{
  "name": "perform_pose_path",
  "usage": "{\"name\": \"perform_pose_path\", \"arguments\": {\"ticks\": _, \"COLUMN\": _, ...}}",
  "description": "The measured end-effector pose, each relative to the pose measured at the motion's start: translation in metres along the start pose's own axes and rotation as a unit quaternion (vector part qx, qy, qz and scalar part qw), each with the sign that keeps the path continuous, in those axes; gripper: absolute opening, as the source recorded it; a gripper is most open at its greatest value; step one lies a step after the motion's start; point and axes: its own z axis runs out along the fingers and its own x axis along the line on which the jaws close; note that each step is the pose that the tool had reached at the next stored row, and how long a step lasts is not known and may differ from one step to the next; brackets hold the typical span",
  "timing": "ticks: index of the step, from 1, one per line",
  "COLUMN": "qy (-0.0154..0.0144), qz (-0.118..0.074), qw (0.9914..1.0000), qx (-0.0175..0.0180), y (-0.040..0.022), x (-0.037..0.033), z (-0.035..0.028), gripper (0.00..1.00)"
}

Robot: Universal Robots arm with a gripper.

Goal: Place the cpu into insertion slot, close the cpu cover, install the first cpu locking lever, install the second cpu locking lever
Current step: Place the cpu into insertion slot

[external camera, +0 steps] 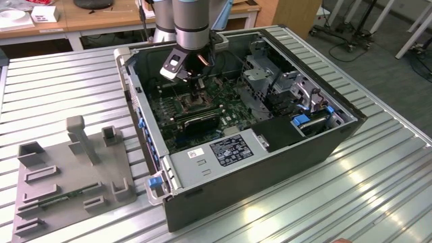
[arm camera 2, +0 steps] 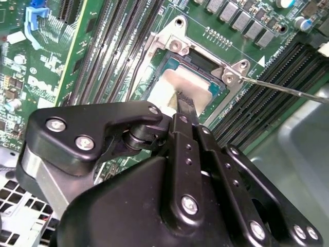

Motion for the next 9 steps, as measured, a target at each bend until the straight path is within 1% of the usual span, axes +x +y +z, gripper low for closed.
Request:
{"name": "perform_pose_path", "arguments": {"ticks": 1, "qy": 0.0000, "qz": 0.000, "qw": 1.00000, "qx": 0.0000, "y": -0.0001, "x": 0.0000, "z": 0.0009, "gripper": 0.11}}
{"name": "perform_pose_path", "arguments": {"ticks": 5, "qy": -0.0001, "qz": 0.000, "qw": 1.00000, "qx": 0.0000, "y": -0.0001, "x": 0.0000, "z": 0.0010, "gripper": 0.11}}
{"name": "perform_pose_path", "arguments": {"ticks": 9, "qy": 0.0000, "qz": 0.000, "qw": 1.00000, "qx": 0.0000, "y": -0.0003, "x": 0.0001, "z": 0.0038, "gripper": 0.11}}
